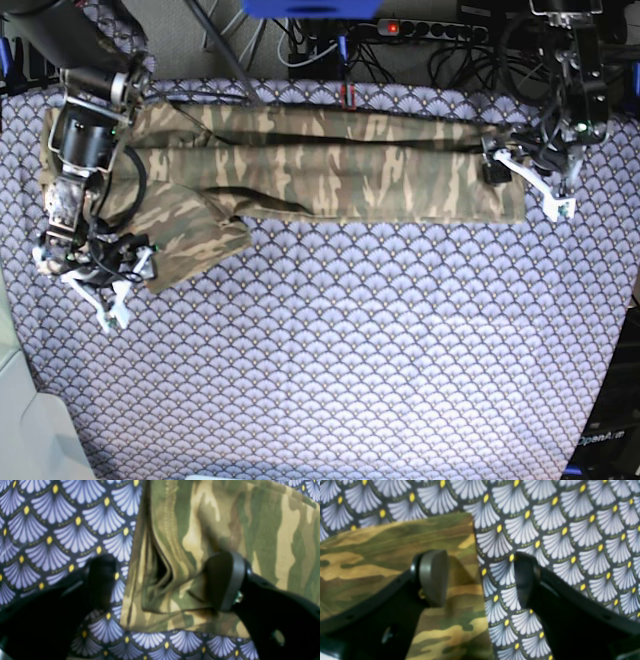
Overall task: Fold the T-shirt properly
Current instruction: 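Move the right gripper down to the hanging sleeve and grasp it, then fold the sleeve with the right gripper back onto the folded strip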
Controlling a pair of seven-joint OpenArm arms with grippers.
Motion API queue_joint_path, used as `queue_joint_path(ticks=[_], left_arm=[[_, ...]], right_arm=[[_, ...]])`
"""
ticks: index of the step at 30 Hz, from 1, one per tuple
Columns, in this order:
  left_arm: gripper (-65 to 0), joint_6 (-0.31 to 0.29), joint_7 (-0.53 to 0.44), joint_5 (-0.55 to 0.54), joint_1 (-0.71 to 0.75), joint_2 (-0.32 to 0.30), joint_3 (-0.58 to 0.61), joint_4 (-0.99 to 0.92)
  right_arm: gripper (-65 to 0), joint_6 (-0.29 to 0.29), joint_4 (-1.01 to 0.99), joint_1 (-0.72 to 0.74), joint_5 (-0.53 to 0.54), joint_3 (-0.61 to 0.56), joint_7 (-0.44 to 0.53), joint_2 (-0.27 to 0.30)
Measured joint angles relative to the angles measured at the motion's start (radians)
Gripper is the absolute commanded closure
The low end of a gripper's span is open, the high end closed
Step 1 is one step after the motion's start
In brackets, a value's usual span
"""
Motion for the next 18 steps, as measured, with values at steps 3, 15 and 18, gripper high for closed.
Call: queue_joint_path(ticks=[3, 15, 18], left_arm=[[-55.8, 0.000, 0.000, 0.000, 0.000, 0.000, 0.000, 0.000], [-55.8, 0.000, 0.000, 0.001, 0.000, 0.000, 0.000, 0.000], [-55.8, 0.000, 0.000, 0.000, 0.000, 0.000, 0.000, 0.000]], right_arm=[[-41.9, 0.000, 0.002, 0.008, 0.000, 0.001, 0.000, -0.005], [-41.8, 0.000, 0.001, 0.005, 0.002, 0.000, 0.001, -0.027], [-41.8, 0.000, 0.001, 0.004, 0.002, 0.000, 0.000, -0.028]])
